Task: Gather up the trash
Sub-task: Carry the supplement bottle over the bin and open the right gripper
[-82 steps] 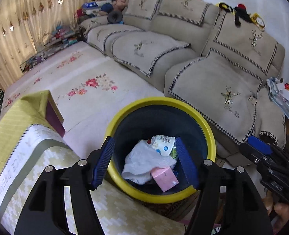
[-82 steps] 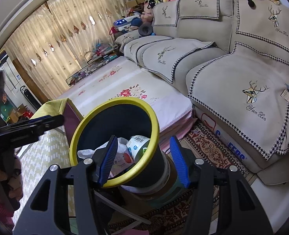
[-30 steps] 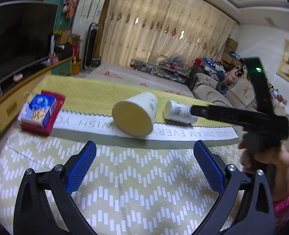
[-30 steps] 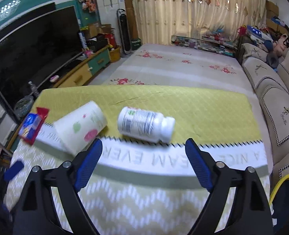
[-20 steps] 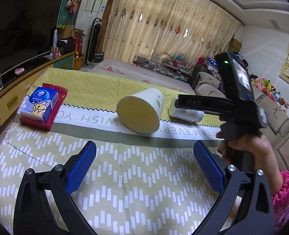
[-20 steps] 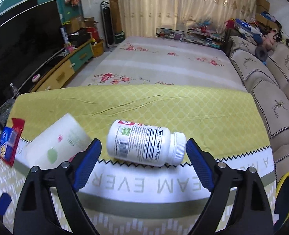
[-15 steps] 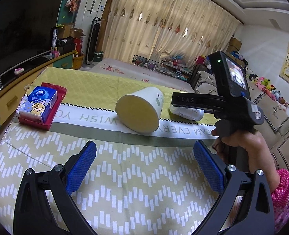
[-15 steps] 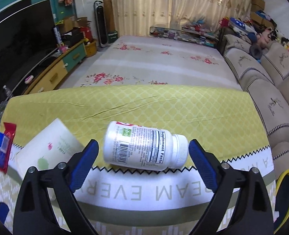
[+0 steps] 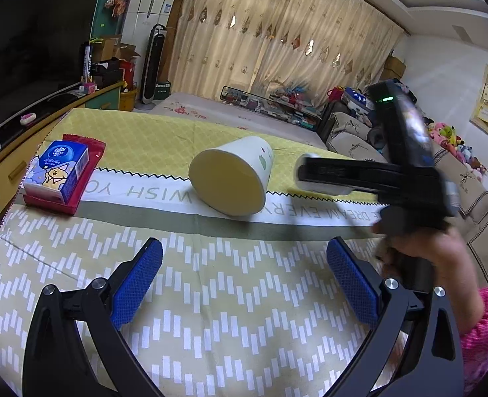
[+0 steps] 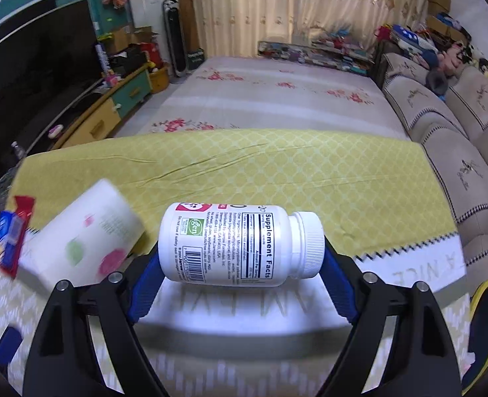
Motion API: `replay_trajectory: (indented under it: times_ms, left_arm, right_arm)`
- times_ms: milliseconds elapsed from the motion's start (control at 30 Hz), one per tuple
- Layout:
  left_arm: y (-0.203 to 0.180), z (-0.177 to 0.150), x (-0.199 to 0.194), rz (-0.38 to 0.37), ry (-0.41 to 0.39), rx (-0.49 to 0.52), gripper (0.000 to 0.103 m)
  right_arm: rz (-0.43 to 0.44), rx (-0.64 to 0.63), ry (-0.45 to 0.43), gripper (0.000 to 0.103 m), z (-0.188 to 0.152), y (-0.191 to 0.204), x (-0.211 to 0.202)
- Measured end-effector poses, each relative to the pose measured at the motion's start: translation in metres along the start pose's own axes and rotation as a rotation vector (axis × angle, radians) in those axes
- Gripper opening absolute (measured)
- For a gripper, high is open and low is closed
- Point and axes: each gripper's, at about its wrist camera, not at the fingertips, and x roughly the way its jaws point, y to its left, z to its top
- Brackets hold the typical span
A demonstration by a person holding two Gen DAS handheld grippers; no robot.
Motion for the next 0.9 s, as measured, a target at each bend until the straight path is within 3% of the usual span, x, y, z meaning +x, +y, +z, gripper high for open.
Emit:
replay_trajectory:
  times_ms: [167, 333, 433, 667, 833, 900]
  left_arm:
    - [-0.004, -0.001, 0.002, 0.002, 0.000, 0.011, 0.098]
    - [-0.007, -0.003, 0.004, 0.005, 0.001, 0.022, 0.098]
    - [-0.008, -0.004, 0.004, 0.010, 0.001, 0.027, 0.098]
    - [-0.016, -0.005, 0.001, 0.008, -0.004, 0.055, 0.098]
    - [-0.025, -0.006, 0.000, 0.010, -0.005, 0.088, 0.098]
    - [-0.028, -0.007, -0.001, 0.008, -0.005, 0.091, 0.098]
  right_arm:
    - [0.015, 0.034, -0.054, 0.080, -0.027, -0.039, -0.054]
    - [-0.073, 0.163, -0.087, 0.080, -0.070, -0.121, -0.097]
    - [-0.178, 0.264, -0.094, 0.080, -0.101, -0.180, -0.115]
    - [-0.344, 0.502, -0.008, 0.080, -0.174, -0.299, -0.114]
    - [-0.376, 0.606, 0.037, 0.080, -0.201, -0.339, -0.103]
    - [-0.348, 0.671, 0.054, 0.080, -0.205, -0.352, -0.097]
